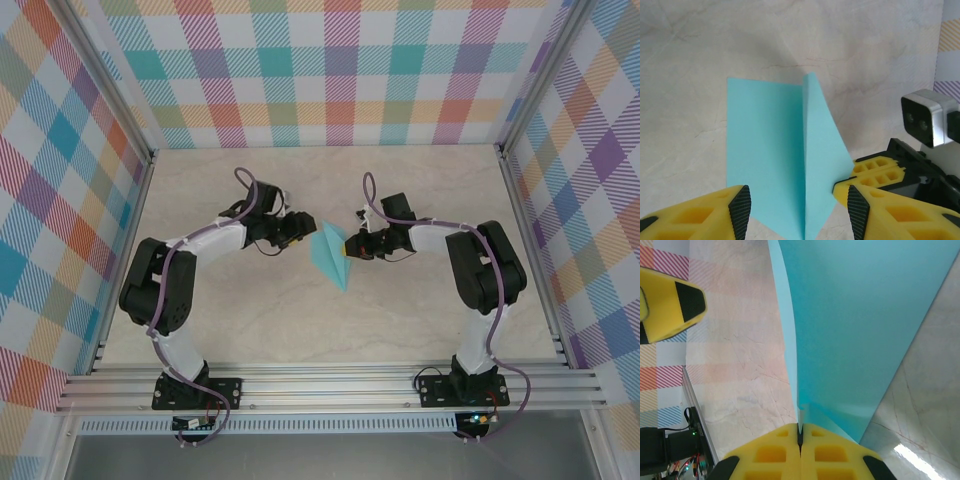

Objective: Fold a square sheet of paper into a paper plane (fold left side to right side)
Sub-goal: Turn over the paper at the center of the table.

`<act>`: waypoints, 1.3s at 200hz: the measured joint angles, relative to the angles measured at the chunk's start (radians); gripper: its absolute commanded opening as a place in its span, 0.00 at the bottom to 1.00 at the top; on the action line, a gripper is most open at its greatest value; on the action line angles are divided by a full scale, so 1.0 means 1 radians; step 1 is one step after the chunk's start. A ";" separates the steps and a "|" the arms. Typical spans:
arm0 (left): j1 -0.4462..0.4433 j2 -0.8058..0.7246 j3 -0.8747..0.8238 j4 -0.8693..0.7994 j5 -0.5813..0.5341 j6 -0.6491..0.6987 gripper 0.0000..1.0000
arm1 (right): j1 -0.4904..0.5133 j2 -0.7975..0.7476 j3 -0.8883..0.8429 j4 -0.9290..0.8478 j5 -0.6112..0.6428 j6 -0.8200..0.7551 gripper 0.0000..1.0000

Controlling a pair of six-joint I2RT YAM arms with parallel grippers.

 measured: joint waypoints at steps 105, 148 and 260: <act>0.004 -0.368 -0.039 0.180 0.082 -0.027 0.77 | -0.014 -0.351 -0.012 0.063 -0.150 0.052 0.00; -0.016 -0.315 -0.033 0.222 0.133 -0.056 0.72 | -0.001 -0.359 -0.012 0.100 -0.200 0.113 0.00; -0.057 -0.268 -0.018 0.310 0.195 -0.108 0.33 | 0.012 -0.389 -0.012 0.216 -0.235 0.230 0.00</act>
